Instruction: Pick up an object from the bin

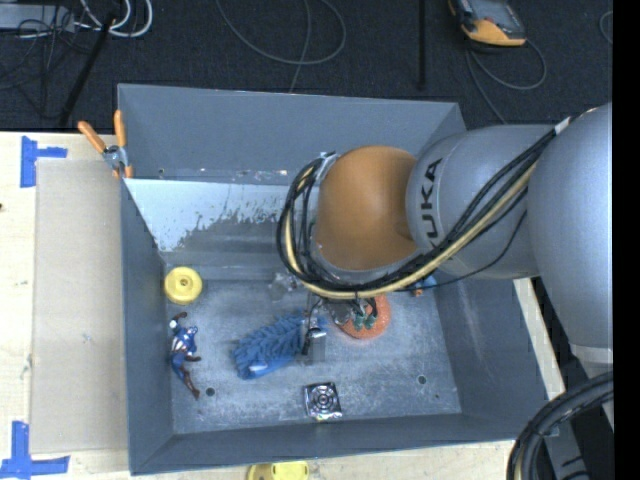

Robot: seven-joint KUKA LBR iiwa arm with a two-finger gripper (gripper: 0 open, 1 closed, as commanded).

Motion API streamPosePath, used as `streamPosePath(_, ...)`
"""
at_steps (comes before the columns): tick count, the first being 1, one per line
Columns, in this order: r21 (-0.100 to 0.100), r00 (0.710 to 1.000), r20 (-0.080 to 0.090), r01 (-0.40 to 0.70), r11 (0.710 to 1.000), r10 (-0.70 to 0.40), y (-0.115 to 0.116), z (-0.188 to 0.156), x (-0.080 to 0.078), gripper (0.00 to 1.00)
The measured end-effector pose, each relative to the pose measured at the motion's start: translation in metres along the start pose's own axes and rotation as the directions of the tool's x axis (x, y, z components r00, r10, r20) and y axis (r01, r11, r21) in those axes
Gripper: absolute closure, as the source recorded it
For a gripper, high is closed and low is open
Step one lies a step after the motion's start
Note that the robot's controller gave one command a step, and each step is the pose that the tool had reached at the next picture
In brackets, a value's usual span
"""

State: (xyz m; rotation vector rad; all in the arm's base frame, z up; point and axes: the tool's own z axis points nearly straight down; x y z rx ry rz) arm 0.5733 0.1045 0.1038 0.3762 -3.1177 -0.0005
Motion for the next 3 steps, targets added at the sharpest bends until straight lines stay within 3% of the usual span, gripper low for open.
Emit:
streamPosePath(1,-0.001,0.997,-0.001,-0.074,0.997,0.074,0.015,0.034,0.005,1.0)
streamPosePath(2,-0.001,0.997,-0.001,-0.076,0.997,0.076,0.015,0.034,0.005,1.0)
streamPosePath(3,0.0,0.995,0.01,-0.101,0.995,0.101,0.01,-0.13,-0.031,1.0)
